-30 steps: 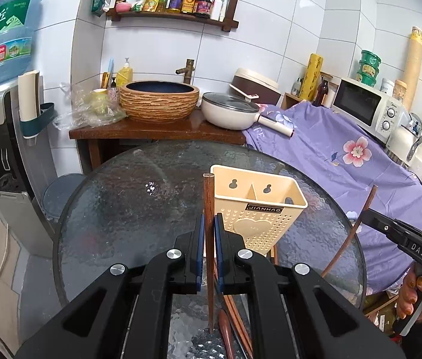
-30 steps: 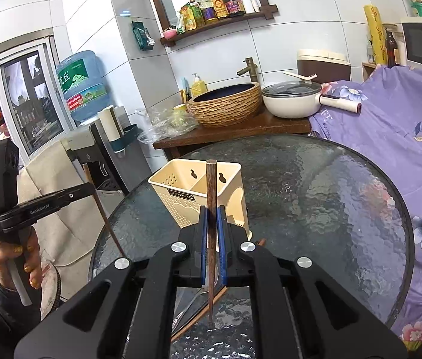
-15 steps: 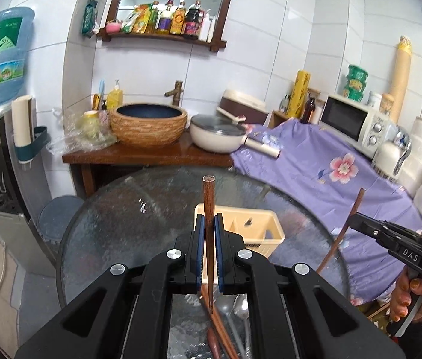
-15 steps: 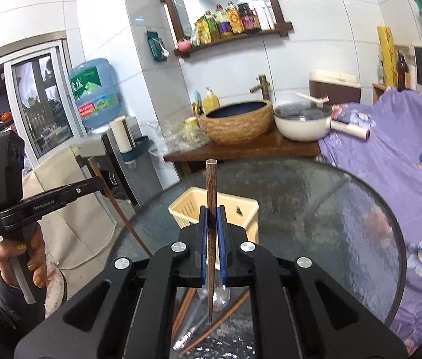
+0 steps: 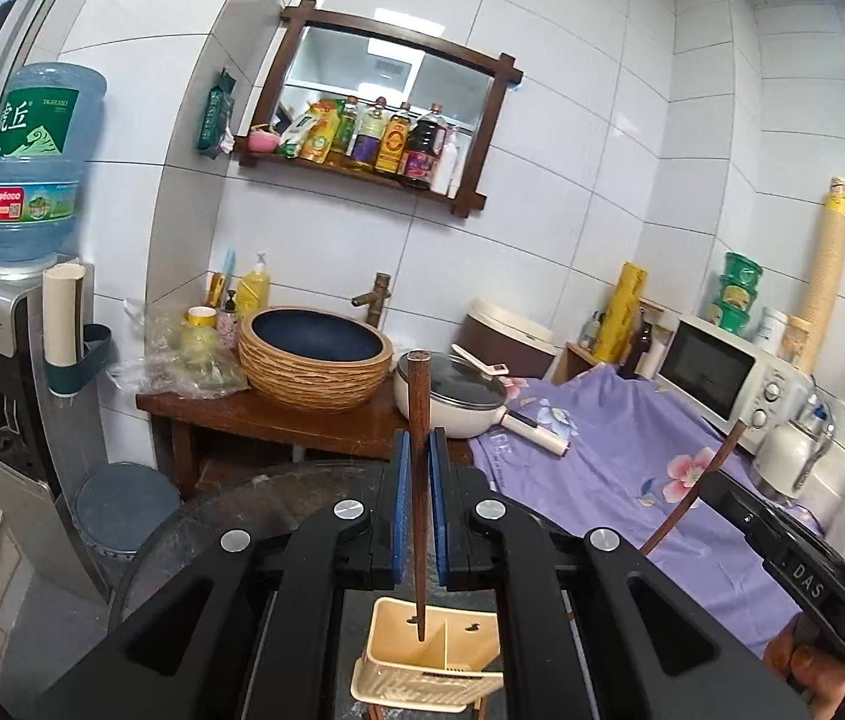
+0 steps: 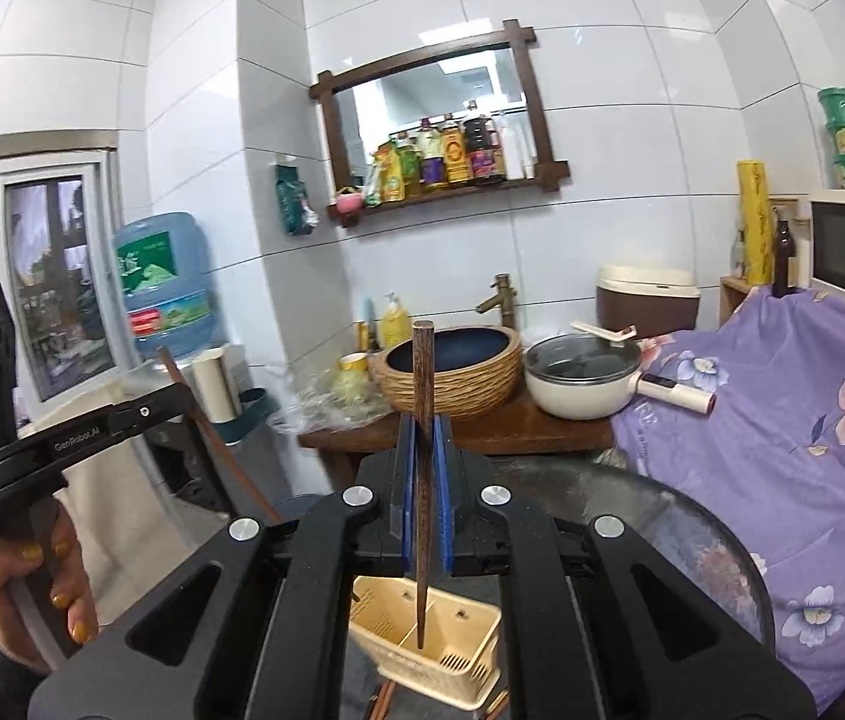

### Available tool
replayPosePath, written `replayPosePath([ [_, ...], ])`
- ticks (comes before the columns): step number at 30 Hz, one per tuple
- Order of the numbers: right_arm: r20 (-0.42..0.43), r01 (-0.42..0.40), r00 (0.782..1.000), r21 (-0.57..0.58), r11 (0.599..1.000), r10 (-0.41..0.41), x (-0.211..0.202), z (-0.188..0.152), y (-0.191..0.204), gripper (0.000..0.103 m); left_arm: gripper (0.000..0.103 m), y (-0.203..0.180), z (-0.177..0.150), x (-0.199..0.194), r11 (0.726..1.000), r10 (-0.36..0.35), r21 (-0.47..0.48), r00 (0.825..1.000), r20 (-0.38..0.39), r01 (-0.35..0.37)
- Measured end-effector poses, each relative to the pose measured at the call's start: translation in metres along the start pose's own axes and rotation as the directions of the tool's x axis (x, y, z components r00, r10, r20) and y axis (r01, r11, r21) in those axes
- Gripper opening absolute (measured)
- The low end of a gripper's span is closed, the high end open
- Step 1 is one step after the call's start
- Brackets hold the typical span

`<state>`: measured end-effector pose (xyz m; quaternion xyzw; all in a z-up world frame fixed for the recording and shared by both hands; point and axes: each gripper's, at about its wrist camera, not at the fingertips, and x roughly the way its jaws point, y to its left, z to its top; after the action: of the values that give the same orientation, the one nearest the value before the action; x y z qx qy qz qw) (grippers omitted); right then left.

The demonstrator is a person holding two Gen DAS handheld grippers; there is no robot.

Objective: Organize utensils
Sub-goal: 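Carry both chopsticks into the cream holder and open both tools to release them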

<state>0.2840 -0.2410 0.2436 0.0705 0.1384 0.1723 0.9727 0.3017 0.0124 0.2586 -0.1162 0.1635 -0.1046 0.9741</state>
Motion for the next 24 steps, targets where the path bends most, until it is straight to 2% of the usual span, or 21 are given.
replayPosePath([
  [4, -0.029, 0.042, 0.999, 0.004, 0.999, -0.042, 0.026, -0.018, -0.006, 0.007, 0.006, 0.003, -0.017, 0.03, 1.0, 0.01, -0.02, 0.998, -0.054, -0.011],
  [14, -0.15, 0.075, 0.986, 0.048, 0.996, -0.067, 0.072, -0.08, -0.027, 0.007, 0.006, 0.024, -0.068, 0.082, 0.997, 0.045, -0.051, 0.983, -0.179, -0.055],
  [24, -0.198, 0.083, 0.978, 0.052, 0.995, -0.071, 0.083, -0.1, -0.032, 0.007, 0.006, 0.025, -0.099, 0.109, 0.998, 0.055, -0.014, 0.961, -0.272, -0.061],
])
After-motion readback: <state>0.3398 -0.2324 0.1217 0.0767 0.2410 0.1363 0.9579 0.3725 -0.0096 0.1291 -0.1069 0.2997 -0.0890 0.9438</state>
